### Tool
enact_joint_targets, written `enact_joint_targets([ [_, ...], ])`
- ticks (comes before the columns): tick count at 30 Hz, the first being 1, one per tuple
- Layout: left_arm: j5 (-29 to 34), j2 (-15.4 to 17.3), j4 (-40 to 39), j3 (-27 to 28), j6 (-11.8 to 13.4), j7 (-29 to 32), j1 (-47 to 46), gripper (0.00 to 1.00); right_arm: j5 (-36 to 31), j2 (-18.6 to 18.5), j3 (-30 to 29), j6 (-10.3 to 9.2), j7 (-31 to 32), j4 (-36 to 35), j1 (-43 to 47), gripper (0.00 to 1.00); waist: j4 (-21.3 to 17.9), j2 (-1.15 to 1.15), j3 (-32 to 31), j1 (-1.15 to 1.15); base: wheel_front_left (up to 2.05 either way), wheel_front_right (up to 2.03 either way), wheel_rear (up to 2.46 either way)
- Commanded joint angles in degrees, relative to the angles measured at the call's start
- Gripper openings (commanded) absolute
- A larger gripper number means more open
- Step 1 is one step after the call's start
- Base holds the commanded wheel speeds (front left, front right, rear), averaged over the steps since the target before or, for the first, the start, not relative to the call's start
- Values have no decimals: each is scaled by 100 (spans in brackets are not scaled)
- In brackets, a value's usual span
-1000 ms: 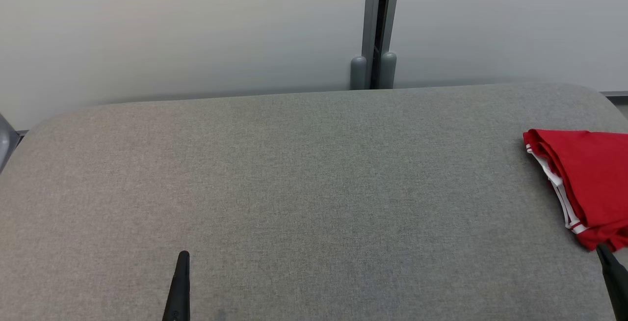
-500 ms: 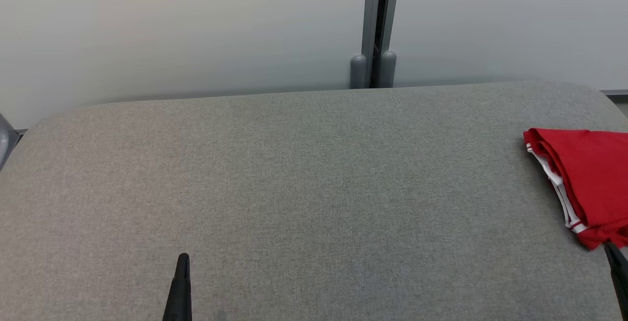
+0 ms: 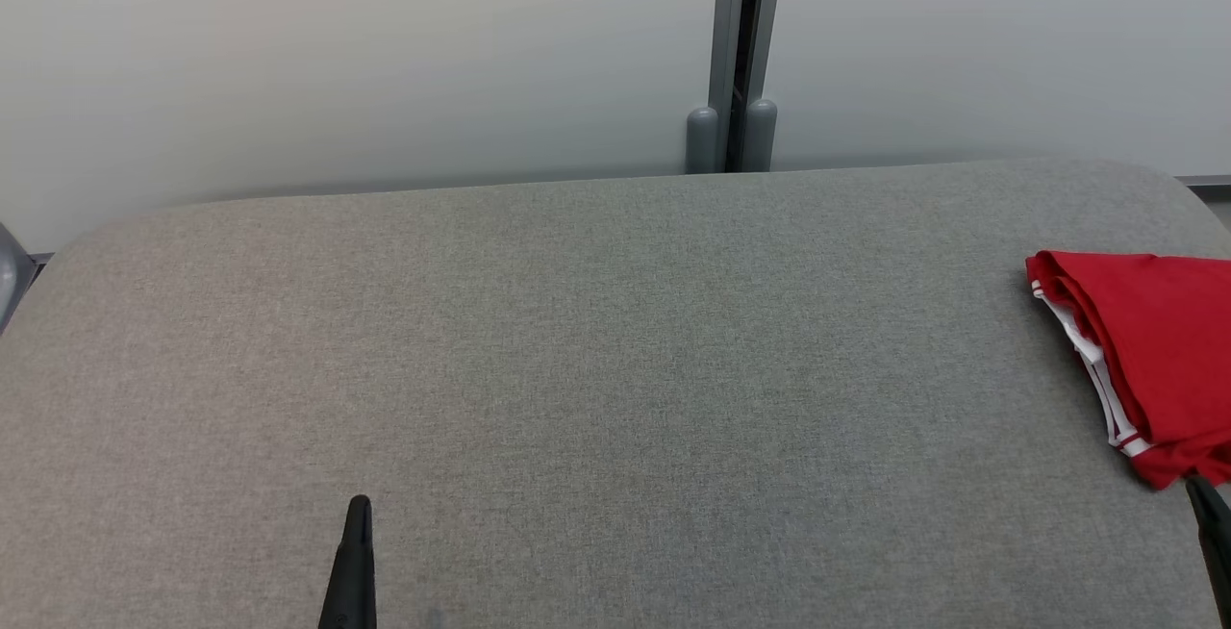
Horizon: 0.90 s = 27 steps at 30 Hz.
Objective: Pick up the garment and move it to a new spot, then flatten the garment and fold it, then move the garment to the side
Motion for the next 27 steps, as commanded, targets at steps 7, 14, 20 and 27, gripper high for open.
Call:
enact_joint_targets([
  [7, -27, 13, -24, 16, -21, 13, 29, 0, 13, -9, -36, 2, 30, -8, 25, 0, 0, 0, 0, 0, 0, 0, 0],
  [14, -26, 12, -25, 18, -21, 14, 29, 0, 12, -8, -37, 2, 32, -7, 24, 0, 0, 0, 0, 0, 0, 0, 0],
  [20, -25, 10, -25, 18, -21, 16, 30, 0, 12, -8, -37, 2, 33, -7, 23, 0, 0, 0, 0, 0, 0, 0, 0],
  [27, -24, 11, -25, 20, -21, 17, 30, 0, 25, -7, -26, 2, 22, -5, 26, 0, 0, 0, 0, 0, 0, 0, 0],
])
